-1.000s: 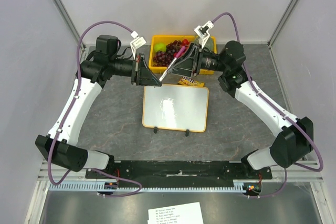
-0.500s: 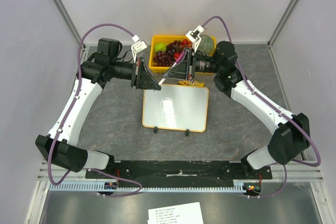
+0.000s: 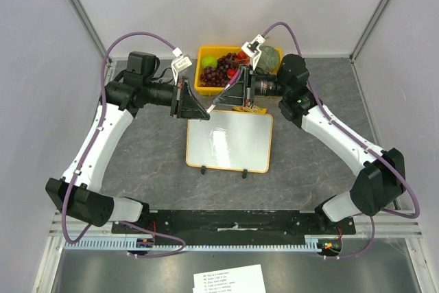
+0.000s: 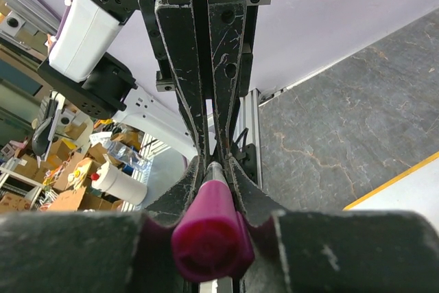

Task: Write a sentence on the whiteboard
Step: Pick up the whiteboard marker at the center of the board.

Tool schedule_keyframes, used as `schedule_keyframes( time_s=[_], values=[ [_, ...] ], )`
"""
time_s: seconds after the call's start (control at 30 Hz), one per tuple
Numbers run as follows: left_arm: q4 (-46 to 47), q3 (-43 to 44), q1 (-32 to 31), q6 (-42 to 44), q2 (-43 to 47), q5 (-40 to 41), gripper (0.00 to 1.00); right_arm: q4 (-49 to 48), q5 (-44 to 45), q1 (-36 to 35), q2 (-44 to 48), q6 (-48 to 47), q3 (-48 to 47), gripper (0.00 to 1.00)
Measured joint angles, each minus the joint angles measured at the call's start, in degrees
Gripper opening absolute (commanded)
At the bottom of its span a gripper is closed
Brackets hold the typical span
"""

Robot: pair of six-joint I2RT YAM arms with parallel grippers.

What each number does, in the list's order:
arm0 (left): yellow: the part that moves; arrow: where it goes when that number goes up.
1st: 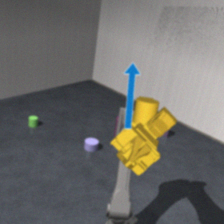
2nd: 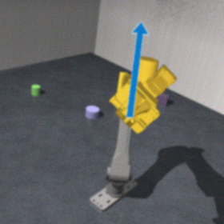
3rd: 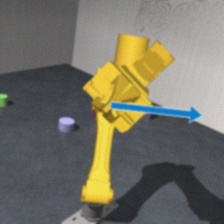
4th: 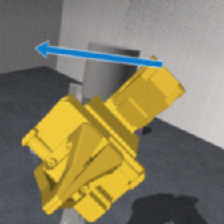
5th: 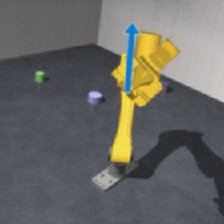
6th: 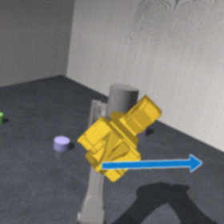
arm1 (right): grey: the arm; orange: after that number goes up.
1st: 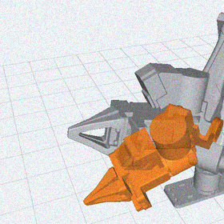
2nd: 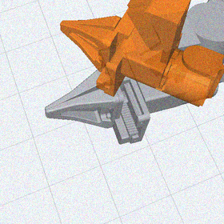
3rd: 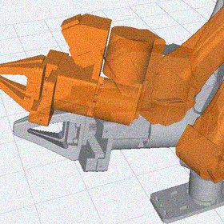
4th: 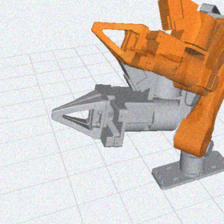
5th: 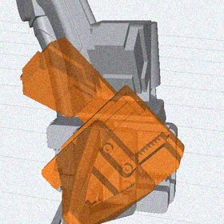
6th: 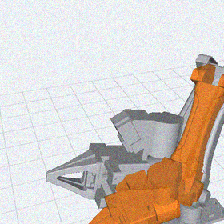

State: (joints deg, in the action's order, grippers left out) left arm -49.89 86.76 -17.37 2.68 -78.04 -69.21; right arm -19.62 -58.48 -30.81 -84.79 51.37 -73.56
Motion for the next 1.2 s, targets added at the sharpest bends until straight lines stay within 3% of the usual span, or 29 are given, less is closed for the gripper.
schedule_keyframes(
  time_s=[0.1,0.3,0.37,0.43,0.57,0.6,0.67,0.7,0.73,0.77,0.83,1.07,1.2],
  values=[
    [0.0,-0.26,0.0,0.02,0.09,-0.02,0.02,0.11,-0.17,-0.02,0.0,0.0,0.04,0.27],
    [-0.85,-0.72,0.0,0.15,0.13,0.04,0.02,0.07,-0.22,0.07,0.02,-0.24,0.26,0.27],
    [-0.96,-0.9,0.0,0.24,0.17,0.09,0.02,0.07,-0.26,0.04,0.09,-0.24,0.55,0.19],
    [-1.05,-0.9,0.0,0.37,0.22,0.26,0.02,0.02,-0.44,0.07,0.11,-0.2,0.74,0.03],
    [-1.11,-0.9,-0.04,0.68,0.26,0.79,0.02,0.98,-0.48,0.11,0.39,-1.31,0.79,0.0],
    [-1.14,-0.9,-0.09,0.74,0.31,1.22,0.05,1.77,-0.2,0.11,0.59,-2.03,0.79,0.0],
    [-1.2,-0.9,-0.13,0.83,0.33,1.92,0.2,4.02,0.7,0.11,1.22,-3.74,0.79,0.0],
    [-1.2,-0.9,-0.17,0.87,0.37,2.43,0.33,5.18,1.27,0.11,1.62,-4.72,0.79,0.0],
    [-1.18,-0.9,-0.26,0.87,0.44,3.08,0.39,6.8,2.08,0.09,2.21,-5.9,0.79,0.0],
    [-1.11,-0.9,-0.35,0.83,0.55,4.0,0.54,7.93,2.54,0.02,2.75,-6.95,0.81,0.0],
    [-0.74,-0.96,-0.33,0.35,1.11,5.92,0.67,10.4,3.85,0.02,4.26,-9.03,1.44,0.0],
    [5.84,-9.6,0.0,-5.68,10.27,14.71,0.89,18.4,13.31,0.02,12.04,-14.4,6.6,0.0],
    [11.23,-18.38,0.0,-11.5,17.79,20.5,0.92,21.27,18.47,0.02,17.29,-15.41,9.81,0.0]
  ],
)
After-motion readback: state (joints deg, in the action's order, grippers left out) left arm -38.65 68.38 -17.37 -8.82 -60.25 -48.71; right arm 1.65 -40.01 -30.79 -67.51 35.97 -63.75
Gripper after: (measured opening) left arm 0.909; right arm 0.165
